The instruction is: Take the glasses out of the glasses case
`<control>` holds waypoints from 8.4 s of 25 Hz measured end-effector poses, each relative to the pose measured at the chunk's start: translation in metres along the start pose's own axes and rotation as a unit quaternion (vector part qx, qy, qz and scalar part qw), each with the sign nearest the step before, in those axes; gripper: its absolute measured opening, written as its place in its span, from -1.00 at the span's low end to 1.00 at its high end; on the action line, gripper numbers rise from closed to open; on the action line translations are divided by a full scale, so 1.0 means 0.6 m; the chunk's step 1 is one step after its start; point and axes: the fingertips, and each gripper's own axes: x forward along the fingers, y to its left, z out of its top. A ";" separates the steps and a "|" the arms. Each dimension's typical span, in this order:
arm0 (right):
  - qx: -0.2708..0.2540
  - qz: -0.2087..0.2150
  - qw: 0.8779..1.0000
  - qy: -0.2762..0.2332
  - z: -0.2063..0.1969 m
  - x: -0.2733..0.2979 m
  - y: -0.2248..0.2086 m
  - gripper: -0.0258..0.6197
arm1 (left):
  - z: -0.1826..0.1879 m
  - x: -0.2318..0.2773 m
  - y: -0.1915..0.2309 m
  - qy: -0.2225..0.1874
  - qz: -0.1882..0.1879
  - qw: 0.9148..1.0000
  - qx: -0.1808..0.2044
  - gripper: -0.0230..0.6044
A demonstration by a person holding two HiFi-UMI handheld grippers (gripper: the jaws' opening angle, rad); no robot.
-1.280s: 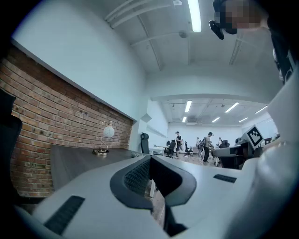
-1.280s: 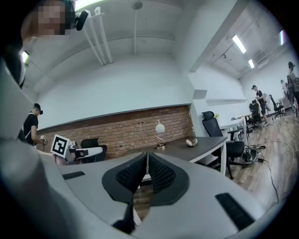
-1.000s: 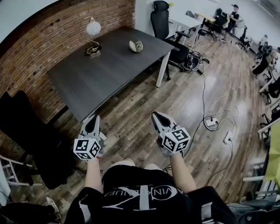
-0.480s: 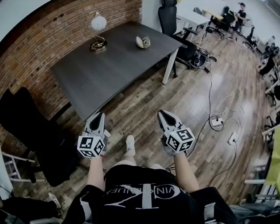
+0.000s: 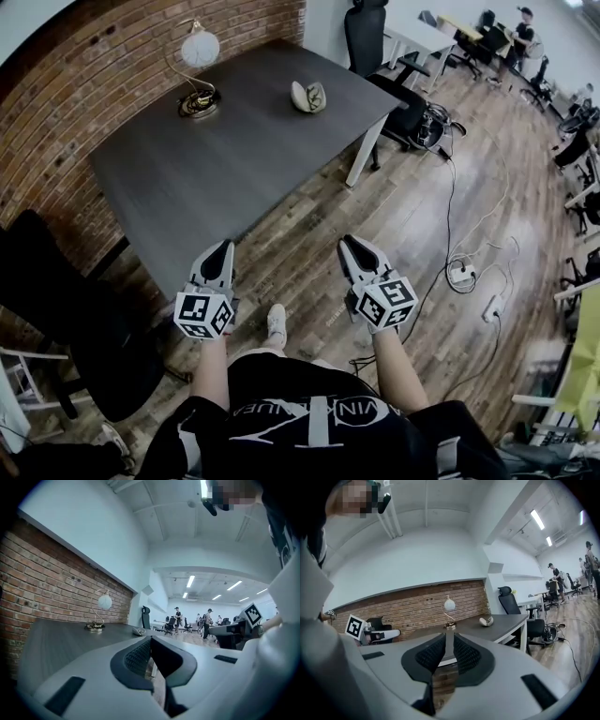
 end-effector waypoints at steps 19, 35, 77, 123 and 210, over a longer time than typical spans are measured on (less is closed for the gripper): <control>0.038 -0.030 0.999 0.005 0.027 0.239 -0.148 -0.50 | 0.024 0.290 0.104 0.015 -0.061 0.998 -0.003 -0.88; 0.047 -0.043 0.998 0.023 0.011 0.359 -0.187 -0.48 | 0.002 0.378 0.191 0.023 -0.063 0.998 -0.016 -0.88; 0.056 -0.004 0.995 0.084 0.067 0.734 -0.453 -0.49 | -0.017 0.722 0.267 0.036 -0.011 0.998 -0.040 -0.88; -0.019 -0.042 0.936 0.349 -0.028 0.974 -0.620 -0.51 | -0.065 0.974 0.283 0.072 -0.019 0.995 -0.062 -0.88; 0.018 0.072 0.976 0.207 0.103 0.845 -0.476 -0.81 | 0.023 0.837 0.319 0.035 0.056 0.997 -0.040 -0.88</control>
